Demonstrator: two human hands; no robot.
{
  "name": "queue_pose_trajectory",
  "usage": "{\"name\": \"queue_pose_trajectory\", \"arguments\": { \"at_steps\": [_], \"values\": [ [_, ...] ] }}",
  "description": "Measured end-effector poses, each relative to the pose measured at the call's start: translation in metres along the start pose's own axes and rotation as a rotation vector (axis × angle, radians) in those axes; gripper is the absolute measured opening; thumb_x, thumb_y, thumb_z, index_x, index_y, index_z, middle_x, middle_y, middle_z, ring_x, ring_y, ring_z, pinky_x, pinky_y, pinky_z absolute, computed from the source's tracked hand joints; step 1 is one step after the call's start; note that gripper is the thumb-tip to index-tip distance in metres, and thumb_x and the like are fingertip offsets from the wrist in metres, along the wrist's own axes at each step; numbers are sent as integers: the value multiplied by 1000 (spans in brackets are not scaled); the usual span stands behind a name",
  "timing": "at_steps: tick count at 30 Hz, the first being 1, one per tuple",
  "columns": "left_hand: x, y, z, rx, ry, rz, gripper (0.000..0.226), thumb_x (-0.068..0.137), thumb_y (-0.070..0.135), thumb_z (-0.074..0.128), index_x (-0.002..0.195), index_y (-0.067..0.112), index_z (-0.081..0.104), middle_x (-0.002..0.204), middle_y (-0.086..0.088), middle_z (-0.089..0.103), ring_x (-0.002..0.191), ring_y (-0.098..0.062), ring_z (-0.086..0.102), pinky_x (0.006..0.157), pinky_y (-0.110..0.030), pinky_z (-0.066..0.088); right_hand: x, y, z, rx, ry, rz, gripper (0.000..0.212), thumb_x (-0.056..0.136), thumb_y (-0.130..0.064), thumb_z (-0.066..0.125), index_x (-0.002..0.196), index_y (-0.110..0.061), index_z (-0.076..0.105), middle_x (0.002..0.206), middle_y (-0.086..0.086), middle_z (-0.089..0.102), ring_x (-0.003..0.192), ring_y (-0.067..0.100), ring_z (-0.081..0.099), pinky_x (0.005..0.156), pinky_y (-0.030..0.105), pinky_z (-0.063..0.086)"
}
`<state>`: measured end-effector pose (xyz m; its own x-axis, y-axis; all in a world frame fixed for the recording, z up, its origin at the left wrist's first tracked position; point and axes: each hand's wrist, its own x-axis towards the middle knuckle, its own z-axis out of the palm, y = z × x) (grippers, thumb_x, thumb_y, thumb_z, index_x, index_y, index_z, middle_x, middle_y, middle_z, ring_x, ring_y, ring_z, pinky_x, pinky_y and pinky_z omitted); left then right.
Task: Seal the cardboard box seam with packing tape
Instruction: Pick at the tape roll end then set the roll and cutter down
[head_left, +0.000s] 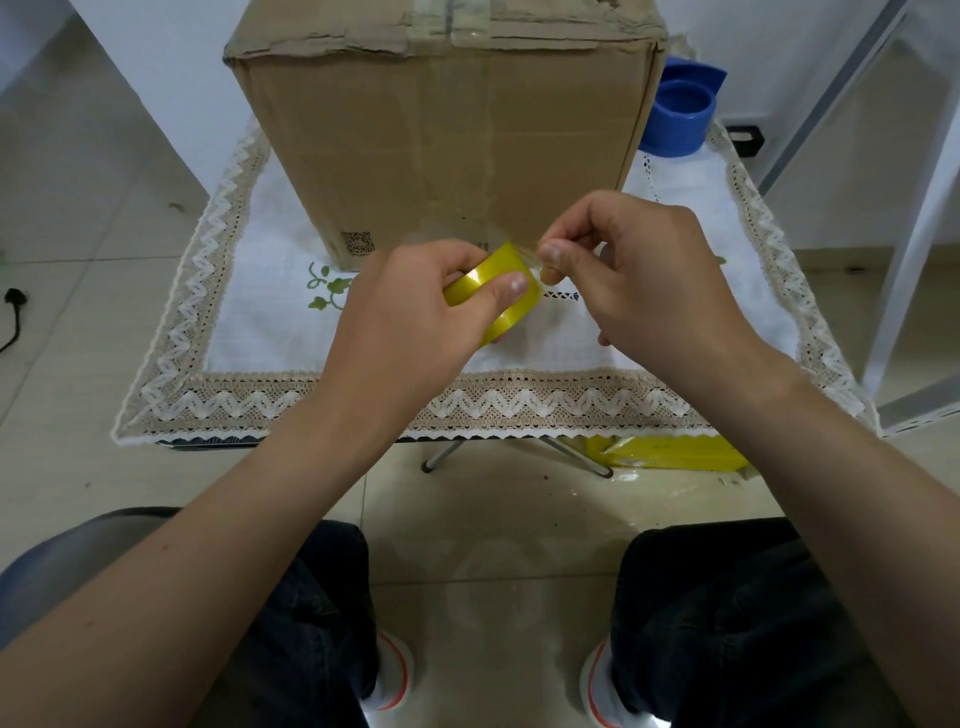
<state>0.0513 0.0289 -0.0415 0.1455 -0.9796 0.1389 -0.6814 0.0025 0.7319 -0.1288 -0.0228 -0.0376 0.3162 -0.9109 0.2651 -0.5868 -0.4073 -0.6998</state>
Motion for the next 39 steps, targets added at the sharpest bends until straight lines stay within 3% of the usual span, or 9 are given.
{"name": "queue_pose_trajectory", "arguments": {
  "at_steps": [4, 9, 16, 23, 26, 30, 33, 35, 39],
  "values": [
    [3, -4, 1, 137, 10, 1, 31, 90, 57, 62, 89, 28, 74, 69, 4, 74, 71, -17, 70, 67, -42, 57, 0, -5, -2, -63, -24, -14, 13, 101, -19, 65, 92, -28, 65, 76, -15, 68, 62, -7, 60, 57, 12, 40],
    [3, 0, 4, 162, 26, -18, 35, 89, 60, 59, 85, 27, 71, 69, 4, 74, 72, -20, 69, 67, -42, 57, 1, -9, -4, -168, -1, -44, 8, 102, -19, 62, 97, -23, 67, 81, -12, 68, 65, 3, 55, 72, 35, 49],
    [2, 10, 7, 273, 52, -79, 34, 91, 57, 60, 81, 25, 68, 68, 1, 66, 74, -30, 64, 65, -36, 51, -1, -14, -3, -238, 16, -136, 7, 101, -15, 60, 100, -17, 66, 87, -8, 65, 85, 23, 64, 79, 45, 52],
    [4, 11, 7, 246, 63, -102, 42, 92, 60, 60, 113, 25, 54, 84, 7, 65, 79, -26, 60, 67, -36, 43, -1, -16, -2, -311, 30, -183, 7, 102, -18, 57, 102, -18, 64, 95, -3, 69, 87, 28, 65, 76, 49, 53],
    [3, 9, 5, 181, 48, 71, 30, 96, 50, 60, 121, 33, 54, 66, 7, 54, 68, -23, 59, 58, -35, 39, 1, -15, -2, -301, 77, -224, 7, 100, -19, 59, 101, -18, 66, 94, -4, 69, 84, 25, 64, 73, 48, 53],
    [2, 5, 5, -36, 35, 61, 20, 94, 50, 58, 103, 40, 73, 82, 2, 73, 83, -19, 67, 73, -45, 55, 4, -10, -5, -229, 97, -266, 10, 97, -32, 64, 99, -24, 71, 92, -12, 65, 73, 2, 52, 67, 40, 52],
    [2, 5, 5, -153, 16, -24, 24, 86, 56, 58, 96, 42, 74, 78, -1, 73, 75, -25, 71, 71, -50, 61, 7, -5, -6, -117, 36, -259, 22, 90, -36, 78, 106, -21, 74, 96, -11, 66, 72, -12, 50, 72, 16, 43],
    [3, 4, 6, -166, 23, -33, 16, 88, 50, 61, 91, 43, 74, 79, 4, 74, 77, -22, 71, 73, -50, 61, 7, -4, -5, -60, 25, -235, 26, 87, -27, 83, 110, -20, 73, 95, -10, 66, 71, -11, 54, 72, 7, 38],
    [3, 5, 6, -201, 11, -53, 18, 88, 48, 60, 93, 43, 76, 79, -3, 74, 72, -33, 71, 67, -55, 62, 9, -4, -4, 160, 52, -31, 56, 85, -17, 86, 132, -28, 57, 84, -8, 70, 63, 0, 58, 67, 16, 45]
  ]
}}
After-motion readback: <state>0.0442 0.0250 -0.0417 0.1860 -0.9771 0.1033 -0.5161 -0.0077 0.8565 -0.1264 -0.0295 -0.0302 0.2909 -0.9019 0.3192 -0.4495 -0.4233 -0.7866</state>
